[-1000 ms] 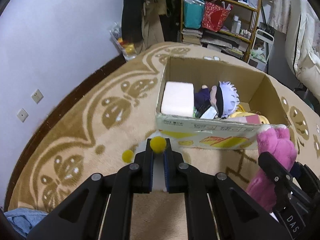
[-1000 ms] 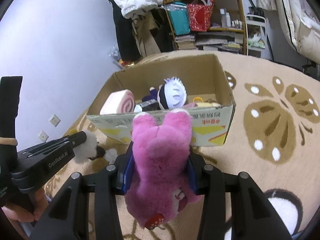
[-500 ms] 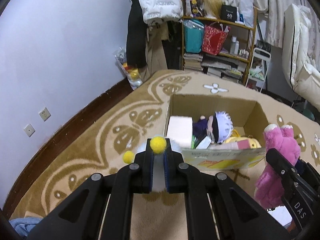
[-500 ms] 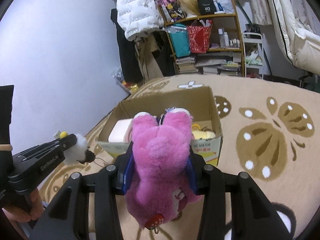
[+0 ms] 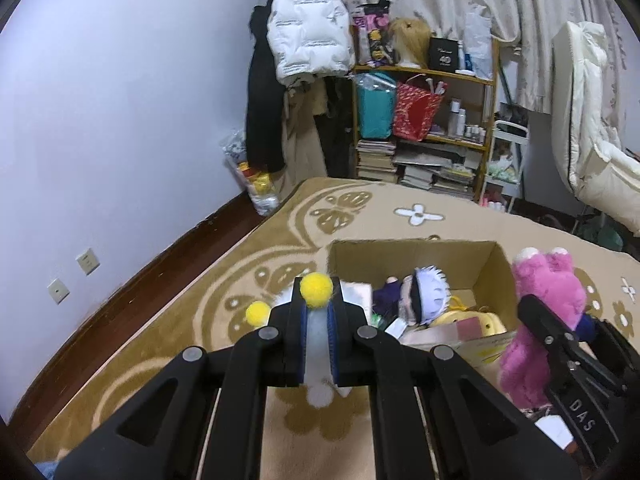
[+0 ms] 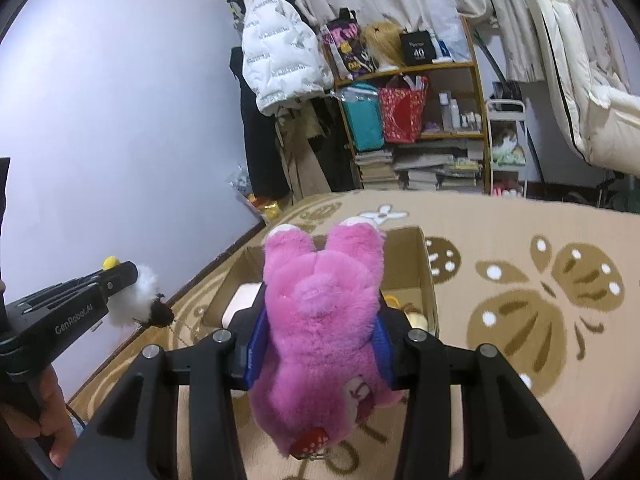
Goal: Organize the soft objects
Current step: 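Carry the pink bear and white fluffy plush over the box with both tools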
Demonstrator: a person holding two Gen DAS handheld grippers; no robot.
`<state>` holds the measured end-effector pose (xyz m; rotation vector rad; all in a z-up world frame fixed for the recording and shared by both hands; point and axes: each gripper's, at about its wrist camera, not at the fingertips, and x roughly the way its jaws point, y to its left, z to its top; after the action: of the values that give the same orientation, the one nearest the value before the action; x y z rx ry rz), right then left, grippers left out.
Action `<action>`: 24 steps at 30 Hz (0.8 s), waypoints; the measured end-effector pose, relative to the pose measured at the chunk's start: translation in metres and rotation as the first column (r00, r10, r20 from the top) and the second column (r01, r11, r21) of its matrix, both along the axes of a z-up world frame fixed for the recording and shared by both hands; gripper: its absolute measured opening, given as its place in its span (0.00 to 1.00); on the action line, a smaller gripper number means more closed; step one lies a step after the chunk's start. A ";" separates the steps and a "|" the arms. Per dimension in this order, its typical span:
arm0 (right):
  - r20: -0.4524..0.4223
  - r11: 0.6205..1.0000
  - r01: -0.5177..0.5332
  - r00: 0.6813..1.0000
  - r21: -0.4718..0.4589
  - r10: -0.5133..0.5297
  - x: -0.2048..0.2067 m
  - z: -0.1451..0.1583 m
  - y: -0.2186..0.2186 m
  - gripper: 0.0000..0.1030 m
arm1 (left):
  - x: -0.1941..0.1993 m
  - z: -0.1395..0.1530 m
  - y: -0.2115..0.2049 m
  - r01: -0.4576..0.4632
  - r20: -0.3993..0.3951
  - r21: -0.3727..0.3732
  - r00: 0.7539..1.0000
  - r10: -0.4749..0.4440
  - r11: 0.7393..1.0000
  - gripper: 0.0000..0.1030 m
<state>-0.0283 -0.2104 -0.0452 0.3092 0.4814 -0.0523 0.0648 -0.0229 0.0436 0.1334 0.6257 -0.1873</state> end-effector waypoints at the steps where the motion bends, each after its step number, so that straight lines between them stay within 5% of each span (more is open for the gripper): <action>1: 0.008 1.000 -0.001 1.000 0.001 0.001 0.001 0.001 -0.001 0.45 | 0.001 0.001 -0.002 0.001 0.007 0.004 1.000 -0.001 1.000 0.08; 5: 0.010 0.999 -0.013 1.000 0.042 0.012 0.011 0.001 -0.006 0.45 | 0.009 0.008 -0.013 0.004 0.051 0.039 0.999 -0.006 0.999 0.08; 24: 0.024 0.998 -0.068 0.997 0.000 0.068 0.061 0.016 -0.016 0.46 | 0.048 0.015 -0.025 0.046 0.129 -0.069 0.991 -0.037 0.997 0.08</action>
<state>0.0325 -0.2261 -0.0289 0.2935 0.4678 0.0179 0.1130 -0.0480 0.0590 0.0879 0.4886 -0.2395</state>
